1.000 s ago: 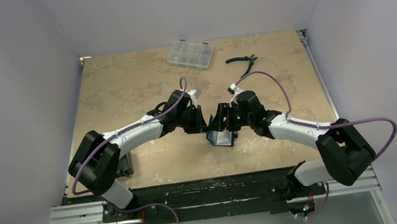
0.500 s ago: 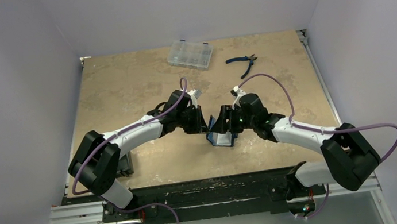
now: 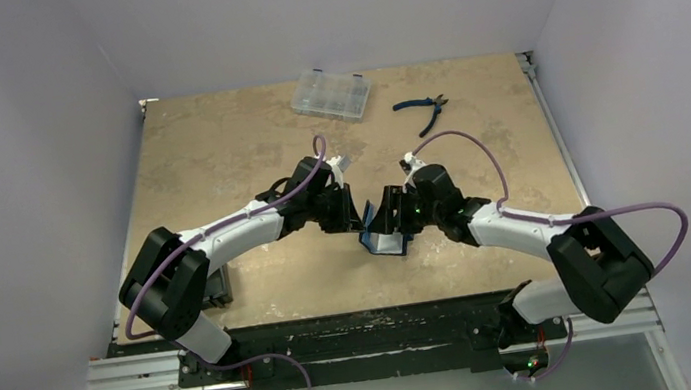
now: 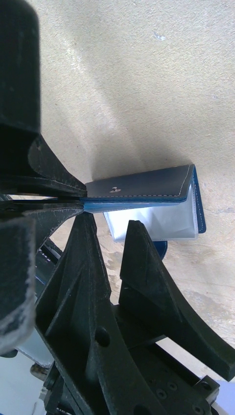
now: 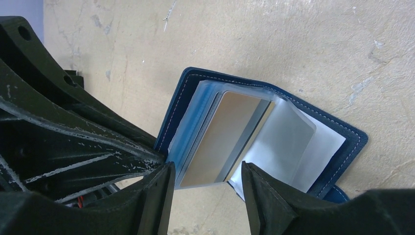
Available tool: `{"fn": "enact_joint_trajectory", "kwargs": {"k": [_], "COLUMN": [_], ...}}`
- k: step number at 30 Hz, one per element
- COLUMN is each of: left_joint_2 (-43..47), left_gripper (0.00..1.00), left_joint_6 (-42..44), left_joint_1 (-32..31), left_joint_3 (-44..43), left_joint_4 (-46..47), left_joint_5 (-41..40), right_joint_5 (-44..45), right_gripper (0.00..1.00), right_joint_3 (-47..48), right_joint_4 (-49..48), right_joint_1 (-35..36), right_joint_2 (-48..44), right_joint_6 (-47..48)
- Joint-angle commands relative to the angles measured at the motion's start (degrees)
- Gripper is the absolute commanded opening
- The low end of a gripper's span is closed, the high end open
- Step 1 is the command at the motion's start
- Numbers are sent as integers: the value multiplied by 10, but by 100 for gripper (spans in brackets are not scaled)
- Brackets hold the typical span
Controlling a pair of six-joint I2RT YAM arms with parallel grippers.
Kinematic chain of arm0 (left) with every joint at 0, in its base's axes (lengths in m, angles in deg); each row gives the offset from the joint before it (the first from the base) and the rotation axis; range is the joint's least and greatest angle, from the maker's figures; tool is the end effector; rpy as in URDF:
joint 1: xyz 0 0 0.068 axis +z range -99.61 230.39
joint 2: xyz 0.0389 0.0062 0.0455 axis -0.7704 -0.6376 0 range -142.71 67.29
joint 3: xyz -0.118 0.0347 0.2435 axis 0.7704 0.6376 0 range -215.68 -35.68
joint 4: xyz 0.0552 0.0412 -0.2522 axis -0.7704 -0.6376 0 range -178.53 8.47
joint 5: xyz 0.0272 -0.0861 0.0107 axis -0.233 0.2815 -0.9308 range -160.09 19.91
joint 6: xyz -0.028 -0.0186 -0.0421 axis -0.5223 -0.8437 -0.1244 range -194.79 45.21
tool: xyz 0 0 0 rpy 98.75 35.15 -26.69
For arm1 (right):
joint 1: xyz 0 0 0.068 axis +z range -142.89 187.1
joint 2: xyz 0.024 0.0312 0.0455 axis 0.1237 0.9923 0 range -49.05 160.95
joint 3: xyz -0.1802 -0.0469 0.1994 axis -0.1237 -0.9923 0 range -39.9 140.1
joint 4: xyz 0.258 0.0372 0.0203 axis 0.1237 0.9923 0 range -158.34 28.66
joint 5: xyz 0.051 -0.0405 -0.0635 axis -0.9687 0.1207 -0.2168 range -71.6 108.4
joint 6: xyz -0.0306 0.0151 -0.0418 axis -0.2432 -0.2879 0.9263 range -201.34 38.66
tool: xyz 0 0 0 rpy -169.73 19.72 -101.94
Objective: Put the credit cards into the card holder
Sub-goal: Open the card holder at the center of the board.
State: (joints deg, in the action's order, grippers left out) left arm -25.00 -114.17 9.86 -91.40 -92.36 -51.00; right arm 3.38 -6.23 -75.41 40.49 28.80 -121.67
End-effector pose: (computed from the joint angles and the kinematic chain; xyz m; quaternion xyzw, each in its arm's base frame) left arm 0.2477 -0.2271 0.2003 0.0695 0.9181 -0.3485 0.1754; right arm 0.2191 0.1554 0.1785 -0.0044 0.8895 0.3586 0.2831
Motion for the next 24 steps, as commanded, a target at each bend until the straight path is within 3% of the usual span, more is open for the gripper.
{"fn": "enact_joint_trajectory", "kwargs": {"k": [1,24], "left_joint_2": [24,20], "left_gripper": [0,0], "left_joint_6": [3,6], "left_joint_1": [-1,-1], "left_joint_3": [-4,-7], "left_joint_4": [20,20], "left_joint_5": [8,10], "right_joint_5": [-2,-29], "right_gripper": [61,73], "right_joint_3": [5,-1], "right_joint_4": [-25,-46], "right_joint_1": [1,1], "right_joint_2": [11,28], "right_joint_6": [3,-6]}}
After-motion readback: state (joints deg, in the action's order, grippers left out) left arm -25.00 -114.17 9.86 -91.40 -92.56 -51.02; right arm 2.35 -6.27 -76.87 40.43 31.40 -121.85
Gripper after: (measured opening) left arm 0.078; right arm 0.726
